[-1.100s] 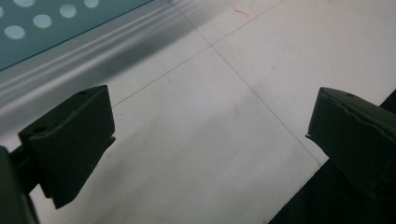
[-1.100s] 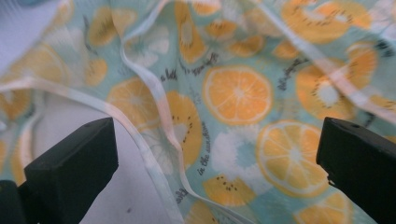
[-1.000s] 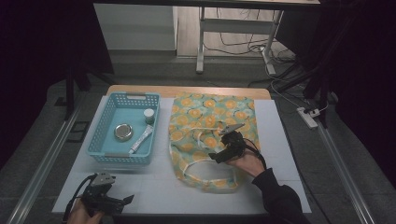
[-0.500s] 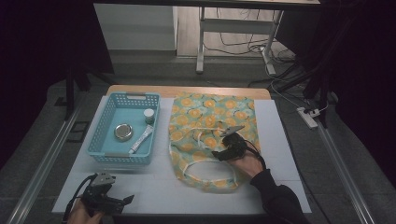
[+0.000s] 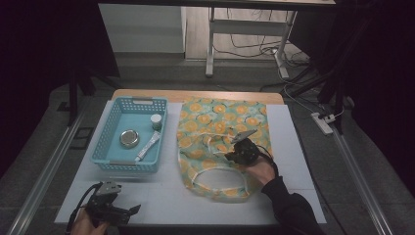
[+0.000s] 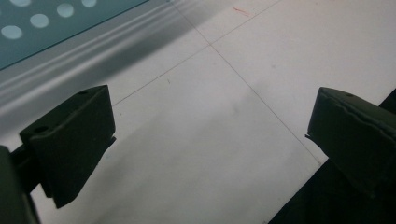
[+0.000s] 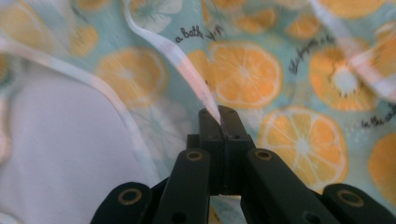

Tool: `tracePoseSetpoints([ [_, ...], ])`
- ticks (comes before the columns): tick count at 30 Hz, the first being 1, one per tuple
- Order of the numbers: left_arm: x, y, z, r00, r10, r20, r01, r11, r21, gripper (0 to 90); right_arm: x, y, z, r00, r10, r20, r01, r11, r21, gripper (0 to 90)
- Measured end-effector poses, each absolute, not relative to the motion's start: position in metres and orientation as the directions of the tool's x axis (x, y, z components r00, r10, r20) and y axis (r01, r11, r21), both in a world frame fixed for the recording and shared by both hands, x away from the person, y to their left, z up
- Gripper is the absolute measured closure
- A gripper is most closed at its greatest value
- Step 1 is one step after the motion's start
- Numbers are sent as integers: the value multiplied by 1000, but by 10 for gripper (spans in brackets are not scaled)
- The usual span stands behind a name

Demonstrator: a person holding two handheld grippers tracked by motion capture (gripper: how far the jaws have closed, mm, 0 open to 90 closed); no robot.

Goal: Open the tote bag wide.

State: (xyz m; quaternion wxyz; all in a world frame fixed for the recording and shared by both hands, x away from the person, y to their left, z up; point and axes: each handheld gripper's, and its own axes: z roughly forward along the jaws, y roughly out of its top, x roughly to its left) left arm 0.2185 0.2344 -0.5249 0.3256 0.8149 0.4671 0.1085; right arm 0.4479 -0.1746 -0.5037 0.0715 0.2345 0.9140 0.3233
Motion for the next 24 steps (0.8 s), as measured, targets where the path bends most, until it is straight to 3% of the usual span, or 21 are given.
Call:
tracePoseSetpoints([
  [9, 219, 235, -525, 537, 833, -132, 693, -347, 632, 13, 451, -176, -482, -879, 469, 86, 386, 595, 704, 900],
  [24, 219, 236, -525, 530, 836, -140, 696, -335, 635, 12, 454, -154, -439, -911, 406, 67, 319, 593, 739, 899],
])
